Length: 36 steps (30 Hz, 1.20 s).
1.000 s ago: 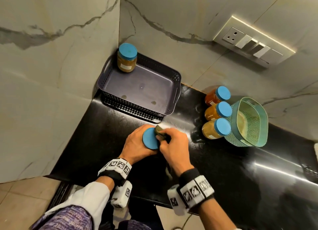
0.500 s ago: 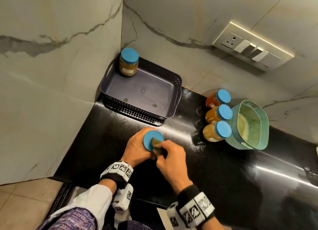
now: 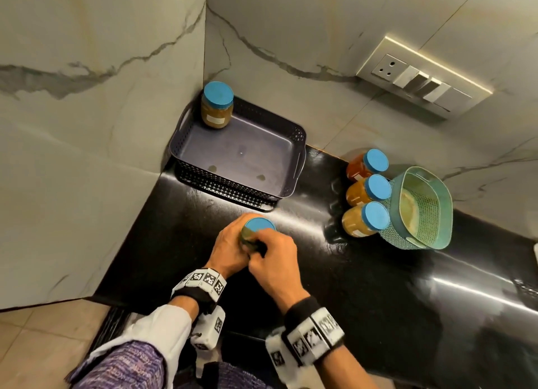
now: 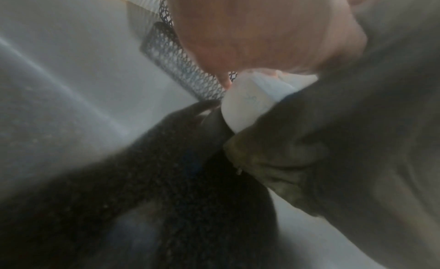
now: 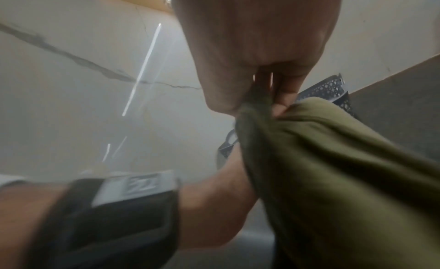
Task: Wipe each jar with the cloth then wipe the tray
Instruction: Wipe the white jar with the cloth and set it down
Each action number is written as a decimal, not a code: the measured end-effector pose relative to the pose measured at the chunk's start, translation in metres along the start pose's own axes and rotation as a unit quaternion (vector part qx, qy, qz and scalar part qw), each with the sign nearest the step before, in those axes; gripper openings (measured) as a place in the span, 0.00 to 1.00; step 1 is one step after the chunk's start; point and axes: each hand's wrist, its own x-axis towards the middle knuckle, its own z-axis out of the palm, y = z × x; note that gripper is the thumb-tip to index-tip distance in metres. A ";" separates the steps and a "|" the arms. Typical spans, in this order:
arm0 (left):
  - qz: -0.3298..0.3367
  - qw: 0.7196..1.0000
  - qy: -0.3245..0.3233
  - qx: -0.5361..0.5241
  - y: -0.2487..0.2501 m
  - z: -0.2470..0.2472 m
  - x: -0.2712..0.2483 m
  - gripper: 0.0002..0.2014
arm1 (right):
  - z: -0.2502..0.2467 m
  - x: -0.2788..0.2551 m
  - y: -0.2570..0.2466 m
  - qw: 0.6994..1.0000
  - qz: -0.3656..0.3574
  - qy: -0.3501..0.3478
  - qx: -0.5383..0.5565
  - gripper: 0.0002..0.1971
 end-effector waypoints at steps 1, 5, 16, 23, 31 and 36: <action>-0.010 1.000 0.008 0.000 -0.002 0.001 0.001 0.21 | 0.003 0.014 -0.001 1.000 -0.004 0.003 0.003 0.14; -0.026 0.999 -0.002 0.030 0.010 0.004 0.007 0.16 | -0.006 0.046 0.013 0.998 0.037 0.055 0.002 0.09; -0.044 0.996 0.072 -0.034 0.033 -0.017 0.004 0.31 | -0.081 -0.004 0.034 0.913 0.150 0.154 0.348 0.03; -0.034 0.972 0.051 -0.228 0.120 -0.034 0.016 0.36 | -0.119 -0.004 -0.039 0.863 0.064 0.145 0.479 0.07; -0.037 0.923 -0.001 -0.383 0.201 -0.043 0.017 0.29 | -0.112 0.012 -0.088 0.883 -0.082 0.208 0.413 0.10; -0.035 0.920 -0.005 -0.391 0.222 -0.051 0.018 0.35 | -0.130 0.024 -0.106 0.858 0.021 0.144 0.492 0.09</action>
